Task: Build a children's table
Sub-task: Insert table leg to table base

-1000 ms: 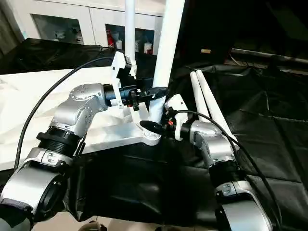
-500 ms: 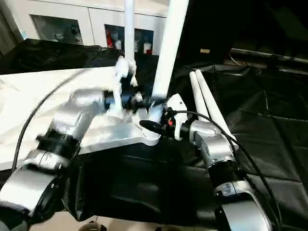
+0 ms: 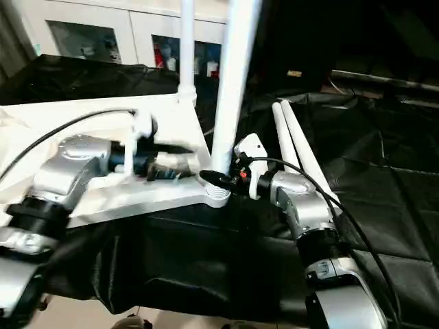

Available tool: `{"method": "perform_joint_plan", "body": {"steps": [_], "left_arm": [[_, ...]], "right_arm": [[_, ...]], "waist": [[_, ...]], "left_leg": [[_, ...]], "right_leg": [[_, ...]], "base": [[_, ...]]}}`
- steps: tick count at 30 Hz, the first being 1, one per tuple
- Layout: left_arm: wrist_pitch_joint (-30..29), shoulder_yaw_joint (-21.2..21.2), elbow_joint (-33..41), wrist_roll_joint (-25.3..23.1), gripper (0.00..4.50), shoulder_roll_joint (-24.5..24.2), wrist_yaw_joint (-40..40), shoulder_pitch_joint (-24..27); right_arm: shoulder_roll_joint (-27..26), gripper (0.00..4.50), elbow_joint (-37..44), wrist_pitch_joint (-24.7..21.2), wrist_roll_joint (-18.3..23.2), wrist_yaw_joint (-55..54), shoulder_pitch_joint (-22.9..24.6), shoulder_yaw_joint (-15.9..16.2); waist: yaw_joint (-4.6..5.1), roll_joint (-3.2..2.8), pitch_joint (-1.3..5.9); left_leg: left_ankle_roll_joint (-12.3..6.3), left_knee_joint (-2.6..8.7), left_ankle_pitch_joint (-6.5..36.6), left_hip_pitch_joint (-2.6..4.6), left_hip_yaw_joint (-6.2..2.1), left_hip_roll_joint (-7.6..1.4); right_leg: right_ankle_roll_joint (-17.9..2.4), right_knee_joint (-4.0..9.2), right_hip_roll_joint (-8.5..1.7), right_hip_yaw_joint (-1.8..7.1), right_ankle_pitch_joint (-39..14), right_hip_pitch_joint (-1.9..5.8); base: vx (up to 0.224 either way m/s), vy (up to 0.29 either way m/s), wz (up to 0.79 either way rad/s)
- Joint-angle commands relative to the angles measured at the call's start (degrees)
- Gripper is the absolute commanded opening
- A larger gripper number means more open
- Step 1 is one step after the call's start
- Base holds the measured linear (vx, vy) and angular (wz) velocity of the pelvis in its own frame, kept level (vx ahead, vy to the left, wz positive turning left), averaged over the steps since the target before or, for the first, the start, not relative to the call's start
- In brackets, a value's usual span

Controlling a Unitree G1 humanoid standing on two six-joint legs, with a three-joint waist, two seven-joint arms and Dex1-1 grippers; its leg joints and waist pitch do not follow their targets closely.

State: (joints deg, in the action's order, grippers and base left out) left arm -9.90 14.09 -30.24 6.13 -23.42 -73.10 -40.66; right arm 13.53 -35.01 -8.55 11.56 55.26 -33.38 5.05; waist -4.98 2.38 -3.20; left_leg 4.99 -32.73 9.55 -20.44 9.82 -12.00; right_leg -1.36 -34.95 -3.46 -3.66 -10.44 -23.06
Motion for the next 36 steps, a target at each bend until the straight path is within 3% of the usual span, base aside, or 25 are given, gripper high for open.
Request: {"method": "perform_joint_plan", "body": {"steps": [1, 2, 5, 7, 9, 18, 25, 26, 36], "left_arm": [[1.71, 2.64, -0.22, -3.49, 3.29, -0.4, 1.56, 0.92], [1.34, 2.97, -0.46, -3.91, 3.02, -0.24, 2.45, 1.19], [0.38, 2.88, -2.38, -5.43, 2.92, 0.72, 6.76, 1.19], [-2.38, 3.49, -1.36, -5.54, 2.55, 0.7, 6.87, 1.98], [-3.73, 3.72, -0.46, -5.48, 2.51, 0.63, 6.46, 2.5], [-1.83, 5.39, -2.01, -9.65, 1.63, -0.84, 9.49, 2.93], [-2.31, 5.3, -1.7, -9.74, 1.09, -1.1, 9.67, 3.05], [-2.4, 5.4, -1.51, -9.86, 0.84, -1.25, 9.4, 3.15], [-2.0, 5.69, -1.71, -9.89, 0.22, -1.6, 8.75, 3.2]], "right_arm": [[0.12, 1.99, -0.87, -0.59, -0.69, -0.11, 0.23, 0.75], [0.14, 1.99, -0.9, -0.55, -0.74, -0.12, 0.23, 0.77], [0.12, 1.99, -0.55, -0.7, -0.79, -0.15, 0.35, 0.77], [0.0, 1.99, -0.29, -0.76, -0.91, -0.32, 0.57, 0.88], [-0.05, 1.99, -0.29, -0.68, -1.02, -0.37, 0.65, 0.96], [-0.15, 1.99, -0.75, -0.48, -1.47, -0.33, 0.45, 1.28], [-0.19, 1.99, -1.17, -0.31, -1.59, -0.29, 0.13, 1.38], [-0.18, 1.99, -1.21, -0.28, -1.58, -0.32, 0.11, 1.41], [-0.12, 1.99, -0.81, -0.34, -1.73, -0.34, 0.76, 1.68]], "waist": [[0.19, -0.78, 3.88], [0.15, -0.81, 3.95], [0.22, -0.83, 3.93], [0.14, -0.77, 3.97], [0.12, -0.79, 3.97], [0.13, -0.75, 4.0], [0.09, -0.71, 3.86], [0.1, -0.71, 3.83], [0.1, -0.71, 3.86]], "left_leg": [[-0.27, 3.43, 11.9, 0.47, 0.04, -1.32], [-0.28, 3.35, 11.16, 0.45, 0.05, -1.29], [-0.23, 3.28, 11.35, 0.46, 0.1, -1.17], [-0.24, 3.28, 11.35, 0.49, 0.08, -1.17], [-0.36, 3.26, 10.9, 0.47, 0.09, -1.19], [-0.47, 3.28, 11.01, 0.49, 0.01, -1.18], [-0.2, 3.33, 12.03, 0.51, 0.01, -1.17], [-0.2, 3.35, 12.14, 0.5, 0.02, -1.17], [-0.19, 3.32, 12.23, 0.53, 0.01, -1.14]], "right_leg": [[-11.3, 3.86, -4.04, 2.74, -9.87, 3.24], [-11.58, 3.68, -4.05, 2.74, -8.48, 3.29], [-12.08, 3.67, -3.95, 2.7, -7.71, 3.31], [-12.11, 3.75, -4.05, 2.72, -8.44, 3.33], [-12.48, 3.67, -4.04, 2.75, -7.81, 3.29], [-12.04, 3.73, -4.06, 2.73, -8.19, 3.34], [-11.7, 3.98, -4.11, 2.73, -10.42, 3.2], [-11.66, 3.98, -4.11, 2.73, -10.46, 3.19], [-11.41, 4.03, -4.09, 2.75, -11.06, 3.15]], "base": [[0.0, 0.0, 0.0], [0.0, 0.0, 0.0], [0.0, 0.0, 0.0], [0.0, 0.0, 0.0], [0.0, 0.0, 0.0], [0.0, 0.0, 0.0], [0.0, 0.0, 0.0], [0.0, 0.0, 0.0], [0.0, 0.0, 0.0]]}}
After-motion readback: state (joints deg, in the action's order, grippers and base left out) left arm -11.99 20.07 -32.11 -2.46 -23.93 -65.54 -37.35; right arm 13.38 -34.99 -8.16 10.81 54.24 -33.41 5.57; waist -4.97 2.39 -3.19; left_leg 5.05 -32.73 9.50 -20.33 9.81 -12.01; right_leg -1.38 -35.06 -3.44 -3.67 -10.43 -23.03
